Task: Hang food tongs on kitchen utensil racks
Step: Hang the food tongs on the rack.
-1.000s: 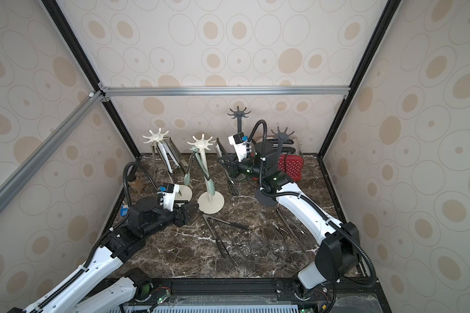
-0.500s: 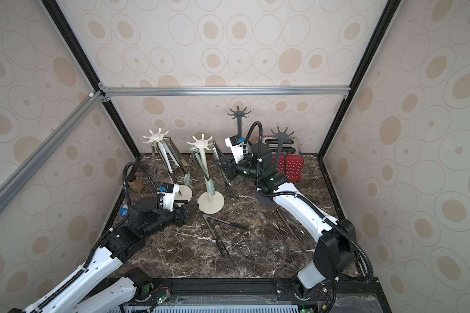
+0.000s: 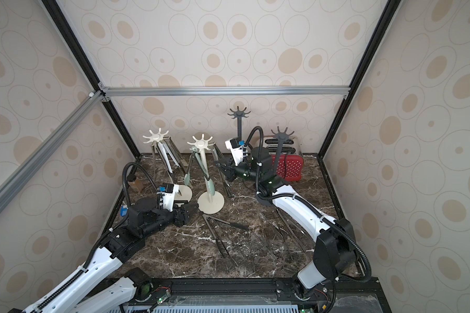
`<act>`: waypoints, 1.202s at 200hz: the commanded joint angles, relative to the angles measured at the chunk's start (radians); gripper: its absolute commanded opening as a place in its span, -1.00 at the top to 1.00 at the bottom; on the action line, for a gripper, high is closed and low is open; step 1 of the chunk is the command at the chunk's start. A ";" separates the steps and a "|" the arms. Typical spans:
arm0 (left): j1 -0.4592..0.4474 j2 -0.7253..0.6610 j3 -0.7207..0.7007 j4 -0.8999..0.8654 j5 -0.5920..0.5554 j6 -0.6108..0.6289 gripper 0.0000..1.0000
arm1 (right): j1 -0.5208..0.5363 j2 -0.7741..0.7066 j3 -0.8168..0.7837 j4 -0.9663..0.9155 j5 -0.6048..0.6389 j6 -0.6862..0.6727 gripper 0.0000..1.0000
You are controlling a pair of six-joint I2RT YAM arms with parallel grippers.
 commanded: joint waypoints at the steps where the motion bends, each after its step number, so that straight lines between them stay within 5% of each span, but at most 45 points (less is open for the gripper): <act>1: 0.003 -0.013 -0.001 0.021 0.001 -0.015 -0.21 | 0.016 0.021 -0.038 -0.084 0.002 -0.012 1.00; 129: 0.003 -0.011 0.002 0.019 -0.001 -0.021 -0.30 | 0.016 0.042 -0.063 -0.087 0.008 -0.012 1.00; 240: 0.004 -0.008 -0.001 0.019 -0.003 -0.021 -0.33 | 0.015 0.060 -0.049 -0.094 0.016 -0.012 0.74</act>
